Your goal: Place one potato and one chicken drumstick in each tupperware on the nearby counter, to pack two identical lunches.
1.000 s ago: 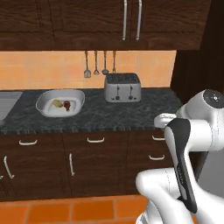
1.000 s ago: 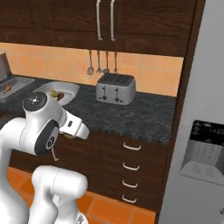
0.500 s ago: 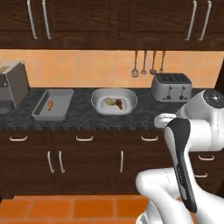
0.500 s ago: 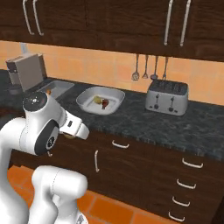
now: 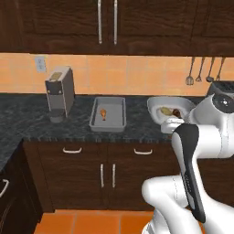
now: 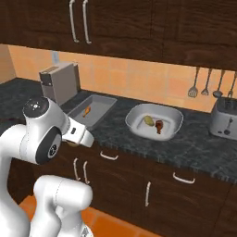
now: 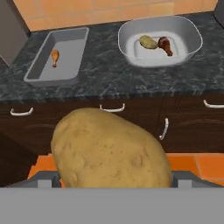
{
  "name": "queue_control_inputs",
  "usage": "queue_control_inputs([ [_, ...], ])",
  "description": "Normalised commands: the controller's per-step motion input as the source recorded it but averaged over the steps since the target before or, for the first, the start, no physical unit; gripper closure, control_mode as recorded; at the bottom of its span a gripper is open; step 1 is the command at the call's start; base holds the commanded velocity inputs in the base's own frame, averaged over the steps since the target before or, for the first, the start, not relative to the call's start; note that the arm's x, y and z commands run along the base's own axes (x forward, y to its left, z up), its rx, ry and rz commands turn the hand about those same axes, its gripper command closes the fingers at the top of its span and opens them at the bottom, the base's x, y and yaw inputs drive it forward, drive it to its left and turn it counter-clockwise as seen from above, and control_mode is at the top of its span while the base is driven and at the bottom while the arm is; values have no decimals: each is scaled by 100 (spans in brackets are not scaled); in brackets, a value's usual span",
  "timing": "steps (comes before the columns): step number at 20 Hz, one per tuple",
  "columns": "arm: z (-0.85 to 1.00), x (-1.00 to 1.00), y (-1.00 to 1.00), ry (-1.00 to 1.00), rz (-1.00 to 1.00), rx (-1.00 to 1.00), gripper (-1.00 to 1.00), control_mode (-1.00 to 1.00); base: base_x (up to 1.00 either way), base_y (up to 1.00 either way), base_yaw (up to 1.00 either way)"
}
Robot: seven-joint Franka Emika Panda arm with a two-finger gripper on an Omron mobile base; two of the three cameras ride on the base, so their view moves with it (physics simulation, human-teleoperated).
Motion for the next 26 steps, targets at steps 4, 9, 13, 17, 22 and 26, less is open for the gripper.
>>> queue_control_inputs([
  [4, 0, 0, 0, 0, 0, 0, 100, 100, 100, 100, 0],
  [9, 0, 0, 0, 0, 0, 0, 100, 100, 90, 92, 0],
  [13, -14, 11, -1, 4, 0, -1, 100, -100, 46, 20, 0],
  [17, -54, 44, -61, 11, 0, 0, 100, -100, 0, 0, 0],
  [22, -53, 60, -66, 9, -5, 0, 100, -100, 0, 0, 0],
  [26, -47, 57, -50, 8, -15, 0, 100, -100, 0, 0, 0],
])
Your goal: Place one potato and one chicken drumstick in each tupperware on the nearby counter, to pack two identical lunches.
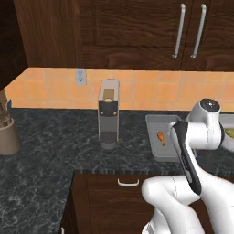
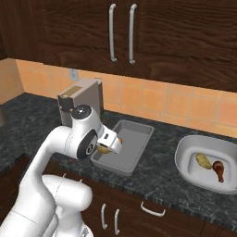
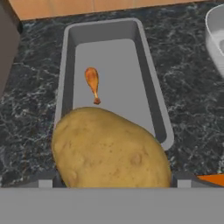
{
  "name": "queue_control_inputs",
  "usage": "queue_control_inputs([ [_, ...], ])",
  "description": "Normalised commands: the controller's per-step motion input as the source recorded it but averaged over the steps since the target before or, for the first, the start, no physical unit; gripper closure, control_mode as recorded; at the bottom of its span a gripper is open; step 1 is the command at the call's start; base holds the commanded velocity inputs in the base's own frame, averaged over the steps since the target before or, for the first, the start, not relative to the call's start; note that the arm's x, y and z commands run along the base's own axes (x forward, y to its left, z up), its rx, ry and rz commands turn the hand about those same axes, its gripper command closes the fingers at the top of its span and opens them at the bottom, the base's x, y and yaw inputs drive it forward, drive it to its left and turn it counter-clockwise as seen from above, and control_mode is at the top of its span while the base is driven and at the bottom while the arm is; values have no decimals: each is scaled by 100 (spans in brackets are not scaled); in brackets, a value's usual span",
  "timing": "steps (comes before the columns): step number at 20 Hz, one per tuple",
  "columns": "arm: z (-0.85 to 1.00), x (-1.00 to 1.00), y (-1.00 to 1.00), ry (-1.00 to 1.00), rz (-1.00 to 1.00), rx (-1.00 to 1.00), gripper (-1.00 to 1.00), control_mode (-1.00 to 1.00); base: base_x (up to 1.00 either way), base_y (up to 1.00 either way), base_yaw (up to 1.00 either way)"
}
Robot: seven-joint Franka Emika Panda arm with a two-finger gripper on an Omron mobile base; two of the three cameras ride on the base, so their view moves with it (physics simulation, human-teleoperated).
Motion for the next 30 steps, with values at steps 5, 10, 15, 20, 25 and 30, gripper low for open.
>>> queue_control_inputs([
  [5, -31, 41, -9, 12, -41, 9, 100, -100, 0, 0, 0],
  [10, -37, 72, -51, 11, -19, 20, 100, -100, 0, 0, 0],
  [15, -43, 95, -11, 5, 0, 5, 100, -100, 0, 0, 0],
  [20, -39, 74, -4, 6, 0, 0, 100, -100, 0, 0, 0],
  [25, -33, 52, -18, 7, 0, 0, 100, -100, 0, 0, 0],
  [30, -40, 39, -28, 6, 0, 0, 100, -100, 0, 0, 0],
])
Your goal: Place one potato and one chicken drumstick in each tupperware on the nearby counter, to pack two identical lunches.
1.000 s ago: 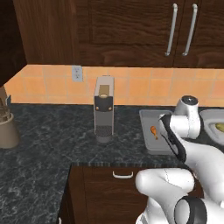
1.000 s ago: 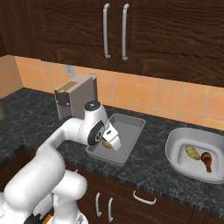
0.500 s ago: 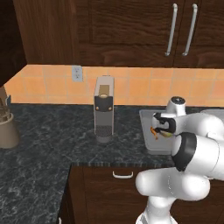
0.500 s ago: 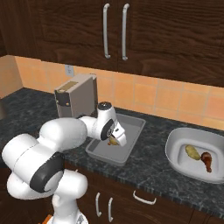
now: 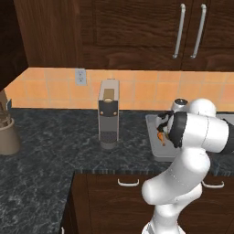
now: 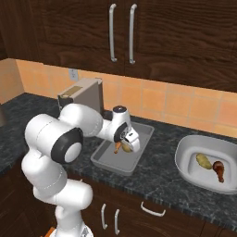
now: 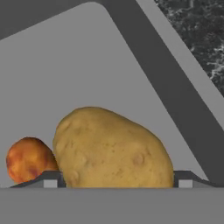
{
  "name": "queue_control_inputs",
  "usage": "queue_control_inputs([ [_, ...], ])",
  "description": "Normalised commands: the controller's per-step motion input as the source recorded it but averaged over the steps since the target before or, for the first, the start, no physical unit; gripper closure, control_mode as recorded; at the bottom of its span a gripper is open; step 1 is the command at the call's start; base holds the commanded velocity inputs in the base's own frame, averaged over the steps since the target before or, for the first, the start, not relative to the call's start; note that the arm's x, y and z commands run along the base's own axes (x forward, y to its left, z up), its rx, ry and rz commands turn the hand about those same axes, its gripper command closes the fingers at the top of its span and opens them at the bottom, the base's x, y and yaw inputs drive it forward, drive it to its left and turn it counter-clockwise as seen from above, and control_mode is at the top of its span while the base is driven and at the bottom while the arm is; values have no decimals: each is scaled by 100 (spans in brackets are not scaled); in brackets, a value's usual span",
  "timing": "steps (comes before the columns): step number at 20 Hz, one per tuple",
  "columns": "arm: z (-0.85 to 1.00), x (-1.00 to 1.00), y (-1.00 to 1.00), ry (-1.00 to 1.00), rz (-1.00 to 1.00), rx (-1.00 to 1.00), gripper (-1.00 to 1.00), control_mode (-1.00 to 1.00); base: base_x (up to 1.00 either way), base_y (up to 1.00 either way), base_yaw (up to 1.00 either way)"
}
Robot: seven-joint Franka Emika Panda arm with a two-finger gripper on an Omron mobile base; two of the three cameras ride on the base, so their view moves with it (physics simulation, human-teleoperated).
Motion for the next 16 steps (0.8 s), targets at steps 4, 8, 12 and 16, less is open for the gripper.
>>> queue_control_inputs([
  [4, -28, 37, -9, 1, 0, 0, -100, -100, 0, 0, 0],
  [8, -13, 15, 0, 0, 0, 0, -100, -100, 0, 0, 0],
  [12, -5, -7, 0, 0, 0, 0, -100, -100, 0, 0, 0],
  [16, 26, -58, 5, -5, 0, 0, -100, -100, 0, 0, 0],
])
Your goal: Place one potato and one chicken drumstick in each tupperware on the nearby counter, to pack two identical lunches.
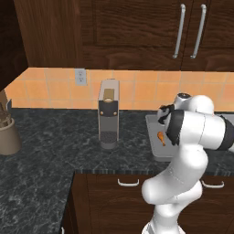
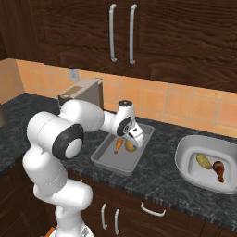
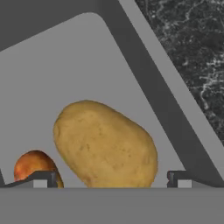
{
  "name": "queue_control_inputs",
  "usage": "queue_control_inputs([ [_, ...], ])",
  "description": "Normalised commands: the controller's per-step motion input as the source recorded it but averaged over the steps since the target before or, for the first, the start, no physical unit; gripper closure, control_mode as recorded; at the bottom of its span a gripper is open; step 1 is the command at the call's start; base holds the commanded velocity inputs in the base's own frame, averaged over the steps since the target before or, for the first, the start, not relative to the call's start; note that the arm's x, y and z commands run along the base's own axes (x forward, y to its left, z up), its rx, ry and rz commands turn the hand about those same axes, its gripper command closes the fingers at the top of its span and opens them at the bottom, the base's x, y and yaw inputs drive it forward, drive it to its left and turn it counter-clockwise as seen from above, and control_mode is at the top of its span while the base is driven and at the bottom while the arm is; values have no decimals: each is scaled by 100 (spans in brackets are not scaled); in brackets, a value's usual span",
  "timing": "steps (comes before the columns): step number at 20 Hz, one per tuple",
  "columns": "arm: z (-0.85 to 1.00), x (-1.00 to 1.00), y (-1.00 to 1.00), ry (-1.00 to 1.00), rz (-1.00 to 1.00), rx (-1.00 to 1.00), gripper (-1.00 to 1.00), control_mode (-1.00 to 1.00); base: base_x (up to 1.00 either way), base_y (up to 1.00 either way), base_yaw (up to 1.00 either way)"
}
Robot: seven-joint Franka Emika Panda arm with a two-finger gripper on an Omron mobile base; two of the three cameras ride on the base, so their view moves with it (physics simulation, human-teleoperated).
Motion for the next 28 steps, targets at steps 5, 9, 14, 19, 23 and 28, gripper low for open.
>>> queue_control_inputs([
  [5, 39, -45, 15, -7, 0, -1, -100, -100, 0, 0, 0],
  [9, 50, -99, 32, -13, 0, -3, -100, -100, 0, 0, 0],
  [14, 34, -100, 31, -21, 0, -5, -100, -100, 0, 0, 0],
  [19, 63, -95, 21, -29, 0, -4, -100, -100, 0, 0, 0],
  [23, 76, -68, 17, -23, 0, -4, -100, -100, 0, 0, 0],
  [28, 63, -49, 19, -12, 3, -3, -100, -100, 0, 0, 0],
])
